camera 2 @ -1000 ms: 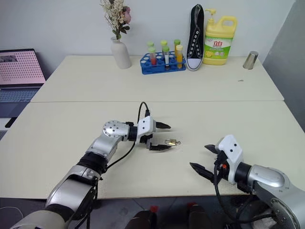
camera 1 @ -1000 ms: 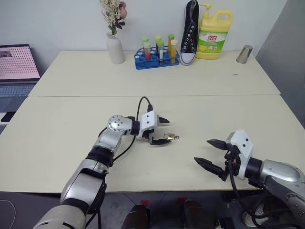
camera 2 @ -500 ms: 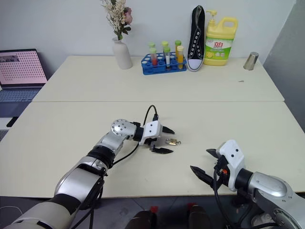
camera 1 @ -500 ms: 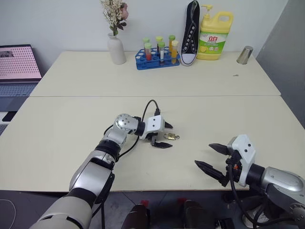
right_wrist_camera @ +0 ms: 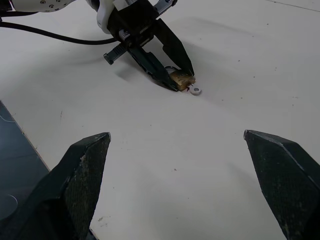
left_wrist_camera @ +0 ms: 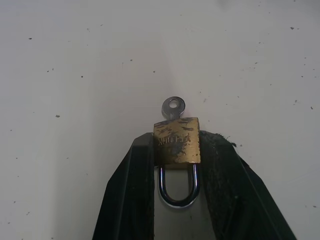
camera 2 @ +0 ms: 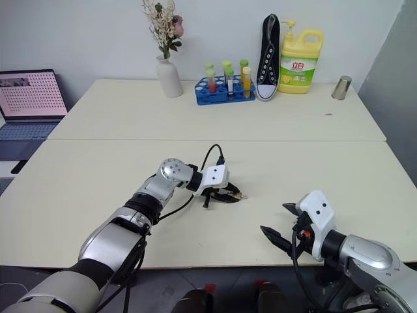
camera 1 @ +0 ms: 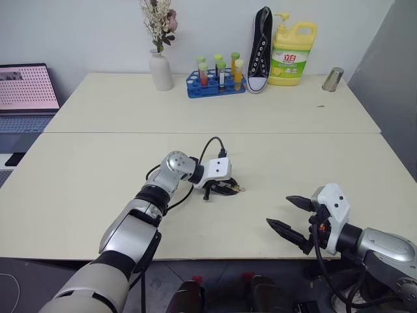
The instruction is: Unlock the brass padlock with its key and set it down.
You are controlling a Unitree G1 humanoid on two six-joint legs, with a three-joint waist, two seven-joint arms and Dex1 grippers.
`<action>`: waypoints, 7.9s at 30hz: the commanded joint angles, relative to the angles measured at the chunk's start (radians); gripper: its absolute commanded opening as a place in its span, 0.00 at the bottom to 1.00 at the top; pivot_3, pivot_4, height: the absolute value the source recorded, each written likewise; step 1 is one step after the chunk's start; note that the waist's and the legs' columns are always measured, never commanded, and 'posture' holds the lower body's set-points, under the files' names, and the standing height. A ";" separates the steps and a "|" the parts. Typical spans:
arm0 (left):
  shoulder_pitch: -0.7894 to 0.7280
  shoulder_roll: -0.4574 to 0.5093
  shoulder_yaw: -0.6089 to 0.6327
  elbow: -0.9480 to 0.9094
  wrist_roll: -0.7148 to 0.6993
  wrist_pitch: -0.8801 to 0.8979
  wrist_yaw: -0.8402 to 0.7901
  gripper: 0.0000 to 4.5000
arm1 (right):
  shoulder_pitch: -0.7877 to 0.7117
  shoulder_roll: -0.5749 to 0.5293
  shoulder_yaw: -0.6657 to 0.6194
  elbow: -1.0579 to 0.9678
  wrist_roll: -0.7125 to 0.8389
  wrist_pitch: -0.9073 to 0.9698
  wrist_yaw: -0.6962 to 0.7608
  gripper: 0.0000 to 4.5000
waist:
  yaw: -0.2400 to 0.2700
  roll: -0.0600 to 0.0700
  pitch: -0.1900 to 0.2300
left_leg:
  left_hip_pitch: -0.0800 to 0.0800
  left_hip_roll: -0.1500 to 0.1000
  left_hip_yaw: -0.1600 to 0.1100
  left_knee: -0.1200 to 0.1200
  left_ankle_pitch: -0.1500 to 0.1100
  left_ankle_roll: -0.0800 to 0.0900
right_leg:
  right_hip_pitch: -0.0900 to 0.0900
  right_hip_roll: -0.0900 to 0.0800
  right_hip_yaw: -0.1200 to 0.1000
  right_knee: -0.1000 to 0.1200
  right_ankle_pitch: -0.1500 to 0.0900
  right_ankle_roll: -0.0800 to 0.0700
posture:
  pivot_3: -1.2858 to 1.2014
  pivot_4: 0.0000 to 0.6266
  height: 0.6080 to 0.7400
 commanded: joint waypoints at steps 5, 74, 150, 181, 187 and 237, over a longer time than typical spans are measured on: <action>0.185 0.085 0.125 -0.287 -0.078 -0.231 0.119 0.21 | -0.054 -0.010 0.033 -0.006 -0.076 -0.124 0.039 1.00 | -0.009 0.000 -0.001 | 0.000 0.003 0.000 -0.002 0.000 0.000 | -0.004 0.001 0.003 0.000 0.001 -0.001 | 0.52 0.24 1.00; 0.392 0.337 0.123 -0.684 0.429 -0.840 0.865 0.21 | -0.689 0.201 0.077 0.585 0.462 0.471 0.056 0.00 | 0.002 -0.001 0.000 | -0.005 0.002 0.001 -0.005 0.000 0.000 | -0.010 -0.003 0.004 -0.001 0.001 -0.002 | 0.52 0.24 1.00; 0.392 0.388 0.084 -0.678 0.509 -0.812 1.046 0.21 | -0.769 0.091 0.269 0.637 0.823 0.367 -0.313 0.53 | -0.002 0.002 0.002 | -0.007 0.002 0.001 -0.005 0.000 0.000 | -0.011 -0.003 0.004 0.000 0.001 -0.003 | 0.52 0.24 1.00; 0.383 0.377 0.083 -0.702 0.445 -0.788 1.005 0.21 | -0.620 0.244 0.243 0.506 0.284 0.090 -0.028 1.00 | -0.001 0.002 0.002 | -0.007 0.002 0.001 -0.005 0.000 0.000 | -0.011 -0.003 0.003 -0.001 0.001 -0.002 | 0.52 0.24 1.00; 0.385 0.376 0.083 -0.704 0.445 -0.786 1.005 0.21 | -0.633 0.253 0.248 0.519 0.248 0.090 0.000 0.92 | -0.001 0.002 0.002 | -0.007 0.002 0.000 -0.005 0.000 0.000 | -0.011 -0.003 0.003 -0.001 0.001 -0.002 | 0.52 0.24 1.00; 0.586 0.515 0.098 -0.924 -0.217 -0.373 0.683 0.72 | -0.627 0.152 0.205 0.525 0.078 0.033 0.188 0.03 | 0.000 0.003 0.003 | -0.007 0.002 0.001 -0.005 0.000 0.000 | -0.011 -0.003 0.004 0.000 0.001 -0.002 | 0.52 0.24 1.00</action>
